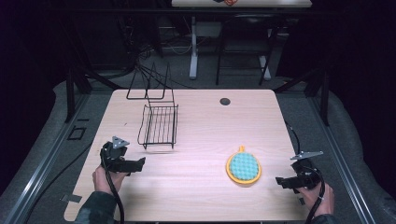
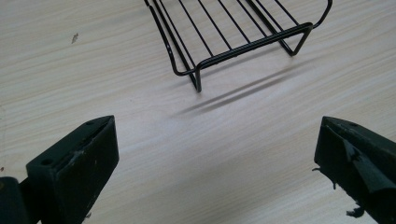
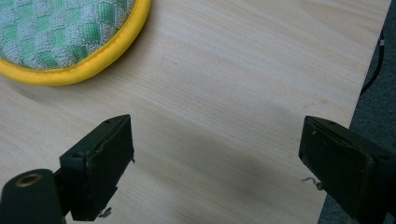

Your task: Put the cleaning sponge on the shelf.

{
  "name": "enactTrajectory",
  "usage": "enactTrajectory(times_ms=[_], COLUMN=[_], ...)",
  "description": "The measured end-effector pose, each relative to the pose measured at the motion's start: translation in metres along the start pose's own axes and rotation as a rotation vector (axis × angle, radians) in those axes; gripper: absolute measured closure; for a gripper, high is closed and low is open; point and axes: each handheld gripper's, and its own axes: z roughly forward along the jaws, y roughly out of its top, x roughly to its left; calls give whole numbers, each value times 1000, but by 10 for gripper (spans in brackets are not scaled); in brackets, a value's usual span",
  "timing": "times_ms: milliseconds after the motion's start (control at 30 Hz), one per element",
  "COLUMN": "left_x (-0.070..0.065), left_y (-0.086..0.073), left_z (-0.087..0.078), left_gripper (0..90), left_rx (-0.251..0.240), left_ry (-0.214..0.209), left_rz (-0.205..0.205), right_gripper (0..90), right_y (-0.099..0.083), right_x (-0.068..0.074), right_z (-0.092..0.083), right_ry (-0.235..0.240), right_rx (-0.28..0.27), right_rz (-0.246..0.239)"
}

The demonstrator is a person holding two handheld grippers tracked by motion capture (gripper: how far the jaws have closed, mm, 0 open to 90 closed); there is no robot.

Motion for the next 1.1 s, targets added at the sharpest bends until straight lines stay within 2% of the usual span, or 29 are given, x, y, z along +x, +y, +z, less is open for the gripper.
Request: enactTrajectory(times_ms=[167,267,367,500,633,867,1100], left_x=[-3,-7,-11,-17,-24,-35,-48], left_y=[2,3,4,7,11,22,36], left_z=[0,2,1,1,1,0,3], left_gripper=[0,0,0,0,0,0,0], left_rx=[3,10,8,6,11,-5,-17], left_ry=[-13,-20,-35,-75,-89,-107,-144], left_rz=[0,15,21,39,60,94,130], right_gripper=[99,100,99,107,107,104,99], right_y=[0,0,-1,0,0,0,0], right_x=[0,0,1,2,2,2,1], right_z=[0,0,-1,0,3,-1,-2], right_ry=[-4,-4,-4,-4,2,2,-3], right_rx=[2,0,-1,4,16,-7,-14], right_rz=[-7,-7,-6,-15,-24,-16,-13])
